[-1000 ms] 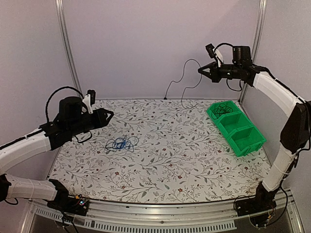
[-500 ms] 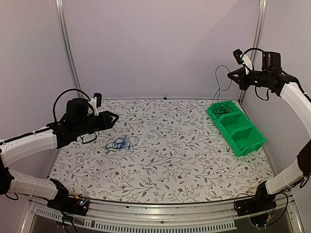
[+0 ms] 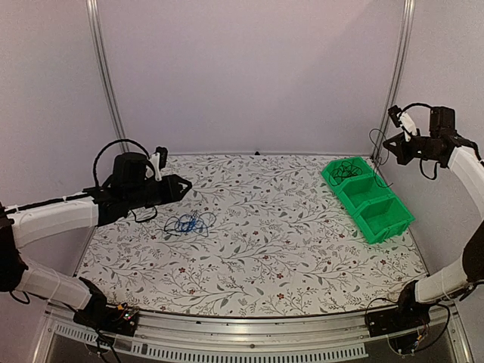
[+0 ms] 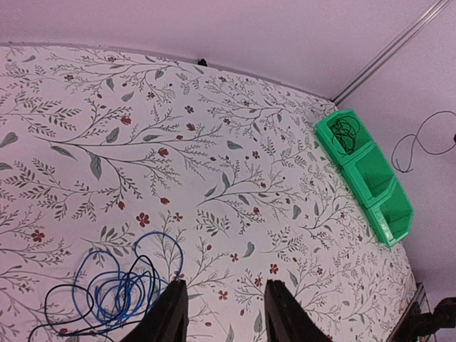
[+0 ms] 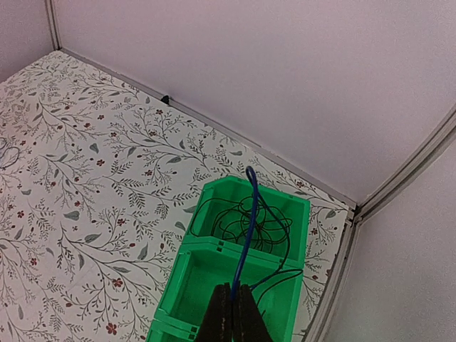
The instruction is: Untangle the cables
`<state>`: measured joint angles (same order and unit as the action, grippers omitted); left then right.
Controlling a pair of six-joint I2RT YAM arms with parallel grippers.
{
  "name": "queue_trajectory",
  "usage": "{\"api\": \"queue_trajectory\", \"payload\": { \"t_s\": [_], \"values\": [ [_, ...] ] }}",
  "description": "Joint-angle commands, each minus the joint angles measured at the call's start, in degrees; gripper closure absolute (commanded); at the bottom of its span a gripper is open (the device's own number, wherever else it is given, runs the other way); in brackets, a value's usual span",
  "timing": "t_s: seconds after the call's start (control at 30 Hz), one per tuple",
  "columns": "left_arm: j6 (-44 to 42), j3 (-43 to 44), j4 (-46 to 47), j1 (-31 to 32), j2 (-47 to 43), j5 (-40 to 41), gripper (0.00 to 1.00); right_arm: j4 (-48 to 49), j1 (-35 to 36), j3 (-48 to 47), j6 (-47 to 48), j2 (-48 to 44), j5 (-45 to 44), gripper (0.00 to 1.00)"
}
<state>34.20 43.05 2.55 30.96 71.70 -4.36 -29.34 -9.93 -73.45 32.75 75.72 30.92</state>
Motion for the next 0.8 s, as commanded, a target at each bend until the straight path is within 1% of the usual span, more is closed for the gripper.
{"api": "queue_trajectory", "payload": {
  "t_s": [0.0, 0.23, 0.43, 0.77],
  "values": [
    [-0.10, 1.78, 2.02, 0.33, 0.71, -1.27, 0.64, 0.33, -2.62, 2.28, 1.77, -0.10, 2.10, 1.00],
    [0.64, 1.09, 2.02, 0.51, 0.72, -1.35, 0.64, 0.68, -3.95, 4.55, 2.65, 1.71, 2.37, 1.00],
    [0.94, 0.90, 1.64, 0.68, 0.22, -1.19, 0.64, 1.42, -4.04, 4.68, 1.96, 3.79, 1.95, 1.00],
    [1.31, 0.63, 1.32, 0.94, 0.10, -0.83, 0.64, 3.13, -4.56, 4.42, 1.29, 7.84, -3.85, 1.00]
  ]
}}
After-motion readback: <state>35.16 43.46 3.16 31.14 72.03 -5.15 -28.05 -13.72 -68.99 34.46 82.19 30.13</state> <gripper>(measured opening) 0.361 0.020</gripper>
